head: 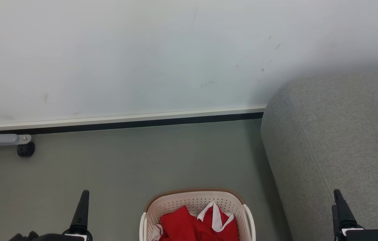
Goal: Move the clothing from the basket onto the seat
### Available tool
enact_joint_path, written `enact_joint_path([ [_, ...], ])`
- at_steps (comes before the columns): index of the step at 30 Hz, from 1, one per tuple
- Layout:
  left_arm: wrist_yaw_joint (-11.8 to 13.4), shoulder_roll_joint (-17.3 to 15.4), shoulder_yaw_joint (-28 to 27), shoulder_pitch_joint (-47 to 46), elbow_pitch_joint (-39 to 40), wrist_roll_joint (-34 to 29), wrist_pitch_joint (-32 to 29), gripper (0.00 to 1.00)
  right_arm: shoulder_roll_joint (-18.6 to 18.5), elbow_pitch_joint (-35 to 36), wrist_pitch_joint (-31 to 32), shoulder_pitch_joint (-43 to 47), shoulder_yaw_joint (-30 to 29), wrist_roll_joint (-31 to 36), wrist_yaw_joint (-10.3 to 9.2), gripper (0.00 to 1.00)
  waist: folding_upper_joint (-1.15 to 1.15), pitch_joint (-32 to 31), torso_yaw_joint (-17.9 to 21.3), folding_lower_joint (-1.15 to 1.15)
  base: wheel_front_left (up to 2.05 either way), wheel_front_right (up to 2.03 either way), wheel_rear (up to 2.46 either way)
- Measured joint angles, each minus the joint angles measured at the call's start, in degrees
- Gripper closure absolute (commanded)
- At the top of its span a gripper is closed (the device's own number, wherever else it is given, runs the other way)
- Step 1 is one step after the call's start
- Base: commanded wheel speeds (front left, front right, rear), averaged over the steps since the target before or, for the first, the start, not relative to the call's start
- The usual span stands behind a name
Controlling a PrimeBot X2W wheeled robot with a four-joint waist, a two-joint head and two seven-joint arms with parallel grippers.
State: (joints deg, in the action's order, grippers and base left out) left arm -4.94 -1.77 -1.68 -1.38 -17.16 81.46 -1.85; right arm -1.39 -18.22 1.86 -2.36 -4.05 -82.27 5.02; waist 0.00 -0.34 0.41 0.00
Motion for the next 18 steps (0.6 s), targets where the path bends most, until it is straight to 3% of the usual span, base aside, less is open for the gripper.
enact_joint_path([
  [18, 3.21, -1.77, 4.27, -0.02, 2.74, -18.83, 3.49, 0.00, -2.79, 2.83, -3.46, -0.40, 6.64, 18.47, -2.57, 0.00, 0.00, -0.53, 0.49, 0.00, 0.00, 0.00, 0.00],
])
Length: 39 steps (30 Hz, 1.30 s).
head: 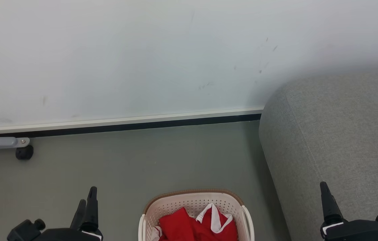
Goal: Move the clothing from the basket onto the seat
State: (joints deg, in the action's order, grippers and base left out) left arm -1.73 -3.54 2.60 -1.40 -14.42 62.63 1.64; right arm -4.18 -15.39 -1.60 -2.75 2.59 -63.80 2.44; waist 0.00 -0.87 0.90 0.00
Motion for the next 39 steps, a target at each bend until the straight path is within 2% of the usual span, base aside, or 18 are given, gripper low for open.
enact_joint_path([
  [20, 2.64, -1.74, 1.54, 0.91, 0.88, -17.41, 3.42, 0.00, -1.59, 0.05, -3.43, -0.44, 6.04, 15.03, -2.02, 0.00, 0.00, -0.13, 0.64, 0.00, 0.00, 0.00, 0.00],
  [39, 4.85, -1.94, 1.96, 1.98, 2.38, -32.38, 6.99, 0.00, -2.40, -0.53, -6.92, -1.51, 10.99, 28.70, -3.86, 0.00, 0.00, -0.45, 1.50, 0.00, 0.00, 0.00, 0.00],
])
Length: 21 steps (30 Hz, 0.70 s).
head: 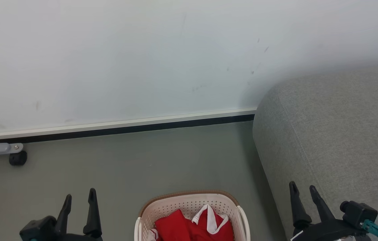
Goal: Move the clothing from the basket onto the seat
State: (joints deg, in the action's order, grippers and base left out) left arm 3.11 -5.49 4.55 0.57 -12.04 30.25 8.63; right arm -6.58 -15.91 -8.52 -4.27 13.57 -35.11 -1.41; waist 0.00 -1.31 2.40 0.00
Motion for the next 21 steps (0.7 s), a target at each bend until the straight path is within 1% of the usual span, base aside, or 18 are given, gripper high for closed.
enact_joint_path([
  [5, 0.75, 0.01, 0.14, 0.11, 0.37, -3.88, 0.83, 0.00, -0.13, -0.05, -0.97, -0.40, 0.99, 3.47, -0.22, 0.00, 0.00, 0.02, 0.26, 0.00, 0.00, 0.00, 0.00],
  [6, 0.94, 0.01, 0.13, 0.23, 0.54, -4.80, 1.13, 0.00, -0.16, -0.01, -1.18, -0.49, 1.23, 3.97, -0.55, 0.00, 0.00, 0.07, 0.30, 0.00, 0.00, 0.00, 0.00],
  [11, 1.48, -0.01, 0.19, 0.66, 0.64, -8.59, 2.10, 0.00, -0.31, -0.08, -2.20, -1.05, 2.16, 7.42, -0.77, 0.00, 0.00, 0.17, 0.48, 0.00, 0.00, 0.00, 0.00],
  [12, 1.51, 0.00, 0.24, 0.70, 0.70, -9.53, 2.15, 0.00, -0.33, -0.10, -2.23, -1.05, 2.32, 7.99, -1.10, 0.00, 0.00, 0.19, 0.51, 0.00, 0.00, 0.00, 0.00],
  [19, 2.45, 0.01, 0.44, 0.75, 1.00, -14.27, 3.59, 0.00, -0.65, -0.23, -3.52, -1.12, 3.68, 12.84, -1.21, 0.00, 0.00, 0.31, 0.67, 0.00, 0.00, 0.00, 0.00],
  [21, 2.66, 0.01, 0.47, 0.76, 1.12, -15.79, 3.69, 0.00, -0.68, -0.22, -4.01, -1.20, 4.08, 14.24, -1.68, 0.00, 0.00, 0.38, 0.70, 0.00, 0.00, 0.00, 0.00],
])
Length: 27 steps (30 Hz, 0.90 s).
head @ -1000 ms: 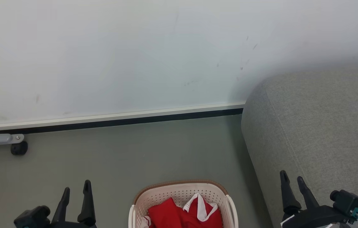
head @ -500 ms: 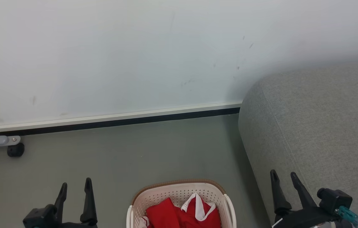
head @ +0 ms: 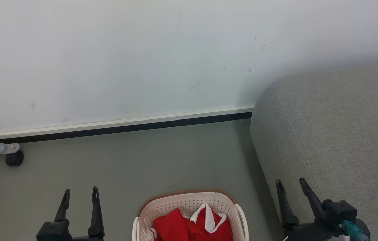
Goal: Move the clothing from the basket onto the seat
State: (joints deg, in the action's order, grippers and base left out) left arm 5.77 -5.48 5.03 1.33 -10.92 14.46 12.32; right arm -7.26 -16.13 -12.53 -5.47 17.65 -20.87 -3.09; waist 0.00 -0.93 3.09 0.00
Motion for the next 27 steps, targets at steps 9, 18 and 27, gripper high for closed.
enact_joint_path([
  [9, 1.19, 0.03, 0.67, 0.02, 0.40, -5.97, 1.96, 0.00, -0.29, -0.02, -1.58, -1.04, 1.60, 6.24, -0.53, 0.00, 0.00, 0.20, 0.26, 0.00, 0.00, 0.00, 0.00],
  [18, 1.27, 0.29, 0.66, 0.03, 0.03, -7.06, 1.98, 0.00, -0.31, -0.40, -1.77, -1.04, 1.67, 7.20, -0.67, 0.00, 0.00, 0.28, 0.46, 0.00, 0.00, 0.00, 0.00],
  [27, 0.76, 0.60, 0.64, 0.03, -0.57, -6.55, 1.98, 0.00, -0.30, -0.77, -1.77, -1.04, 1.12, 7.21, -0.59, 0.00, 0.00, 0.19, 0.50, 0.00, 0.00, 0.00, 0.00],
])
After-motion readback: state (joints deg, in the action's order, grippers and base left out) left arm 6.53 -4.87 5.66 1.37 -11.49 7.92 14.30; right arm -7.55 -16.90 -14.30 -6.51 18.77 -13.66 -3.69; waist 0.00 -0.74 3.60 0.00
